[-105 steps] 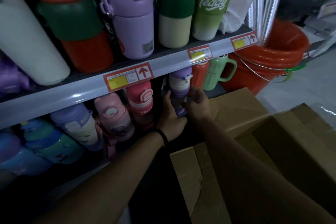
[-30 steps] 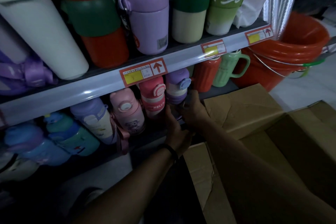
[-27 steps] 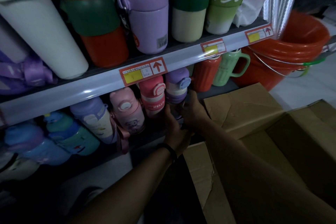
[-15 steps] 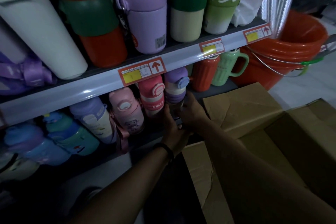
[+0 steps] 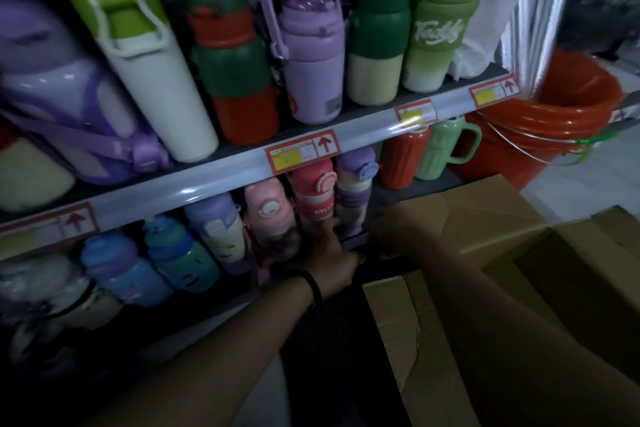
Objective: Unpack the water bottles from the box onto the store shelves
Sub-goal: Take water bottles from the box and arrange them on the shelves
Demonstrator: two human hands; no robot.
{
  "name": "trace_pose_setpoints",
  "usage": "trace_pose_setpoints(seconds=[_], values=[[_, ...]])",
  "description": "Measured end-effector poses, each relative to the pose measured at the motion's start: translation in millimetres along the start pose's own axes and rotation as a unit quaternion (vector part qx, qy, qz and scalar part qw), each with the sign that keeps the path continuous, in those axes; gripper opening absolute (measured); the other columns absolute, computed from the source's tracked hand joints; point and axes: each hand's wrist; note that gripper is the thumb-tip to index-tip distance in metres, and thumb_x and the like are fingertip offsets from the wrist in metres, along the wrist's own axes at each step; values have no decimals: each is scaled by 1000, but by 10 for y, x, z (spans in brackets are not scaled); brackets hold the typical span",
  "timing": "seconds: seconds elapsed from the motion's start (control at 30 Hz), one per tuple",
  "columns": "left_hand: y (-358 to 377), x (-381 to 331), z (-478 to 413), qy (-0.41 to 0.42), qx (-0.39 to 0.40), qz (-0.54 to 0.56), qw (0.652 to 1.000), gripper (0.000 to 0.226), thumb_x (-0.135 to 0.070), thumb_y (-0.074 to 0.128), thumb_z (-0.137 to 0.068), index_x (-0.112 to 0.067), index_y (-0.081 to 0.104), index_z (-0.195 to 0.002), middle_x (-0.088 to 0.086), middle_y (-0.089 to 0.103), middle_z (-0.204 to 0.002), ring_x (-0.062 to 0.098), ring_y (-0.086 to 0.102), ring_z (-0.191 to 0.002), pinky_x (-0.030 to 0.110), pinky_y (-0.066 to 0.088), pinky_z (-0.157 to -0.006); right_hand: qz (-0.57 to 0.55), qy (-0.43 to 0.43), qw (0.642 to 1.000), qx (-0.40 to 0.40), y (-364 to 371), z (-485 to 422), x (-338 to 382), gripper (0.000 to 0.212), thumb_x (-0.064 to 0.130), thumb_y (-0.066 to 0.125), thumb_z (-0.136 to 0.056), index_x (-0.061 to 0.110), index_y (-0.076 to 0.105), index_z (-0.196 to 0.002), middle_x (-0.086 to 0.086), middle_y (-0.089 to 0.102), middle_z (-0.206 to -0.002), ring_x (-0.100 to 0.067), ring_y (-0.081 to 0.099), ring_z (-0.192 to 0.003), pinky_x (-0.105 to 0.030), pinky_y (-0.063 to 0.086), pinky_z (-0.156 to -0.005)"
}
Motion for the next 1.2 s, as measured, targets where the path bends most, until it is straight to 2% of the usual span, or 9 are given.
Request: trace_pose_setpoints(seconds=[0.13, 0.23, 0.4, 0.5, 0.63, 0.77, 0.9, 1.03, 1.2], values=[[-259, -232, 304, 5, 34, -7, 999, 47, -11, 65, -94, -35, 39, -125, 9, 65, -101, 16, 59, -75, 29, 51, -58, -63, -28, 996, 55, 44, 346, 209, 18, 12, 70, -96, 8, 69, -78, -15, 69, -76, -31, 69, -70, -50, 63, -76], [-443, -425, 532, 11, 36, 8, 999, 48, -11, 64, -92, -36, 37, -123, 7, 63, -94, 23, 61, -77, 39, 55, -64, -74, -75, 994, 42, -2, 539, 417, 18, 13, 70, -94, 2, 74, -80, -27, 73, -84, -41, 72, -76, -63, 60, -82], [-864, -804, 917, 23, -9, -33, 999, 67, -31, 74, -66, -24, 49, -129, 6, 65, -118, 27, 71, -103, 49, 62, -88, -122, -145, 980, 54, 20, 920, 818, 16, 14, 70, -97, 3, 73, -86, -15, 75, -78, -29, 74, -73, -53, 64, -76], [-1115, -998, 1097, 32, -17, -19, 999, 36, -19, 73, -80, -25, 56, -112, 5, 72, -102, 26, 75, -90, 43, 63, -79, -172, -161, 970, 58, 109, 1149, 1113, 14, 12, 68, -101, 4, 72, -90, -12, 71, -75, -20, 72, -64, -36, 62, -62], [-1476, -1304, 1399, 66, -30, -4, 997, 32, -19, 68, -87, -29, 52, -112, 7, 72, -110, 28, 75, -98, 49, 62, -78, -158, -220, 962, 45, 136, 1452, 1613, 14, 18, 71, -99, 6, 73, -91, -19, 71, -84, -29, 69, -74, -47, 60, -76], [-1962, -1573, 1795, 138, -58, 32, 988, 25, -3, 62, -94, -27, 56, -98, -5, 73, -85, 9, 71, -76, 30, 61, -71, -178, -284, 941, 49, 224, 1840, 2171, 18, 21, 70, -100, 5, 77, -96, -23, 76, -90, -29, 74, -74, -44, 65, -68], [-2510, -1473, 2215, 127, -110, 41, 985, 41, -28, 72, -82, -26, 60, -120, 5, 72, -113, 23, 75, -99, 48, 62, -87, -178, -321, 926, 88, 583, 2134, 2601, 16, 24, 66, -103, 10, 72, -106, -16, 76, -91, -34, 78, -82, -49, 62, -77], [-2934, -1140, 2524, 117, -186, 58, 974, 31, -26, 70, -94, -30, 61, -124, -2, 71, -112, 12, 73, -94, 34, 62, -74, -133, -361, 919, 92, 1085, 2255, 2881, 8, 30, 70, -99, 22, 70, -101, -10, 76, -91, -32, 77, -86, -59, 63, -80], [-3289, -943, 2688, 95, -337, 80, 933, 34, -15, 70, -87, -13, 60, -119, 3, 69, -107, 22, 69, -100, 49, 59, -90, -80, -425, 900, 48, 1642, 2341, 3139, 13, 17, 68, -97, 27, 68, -89, 3, 74, -86, -21, 74, -88, -54, 60, -84]])
Point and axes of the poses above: each hand's wrist, its own z-axis away from the middle knuckle, its own y-axis out of the palm, x = y × z
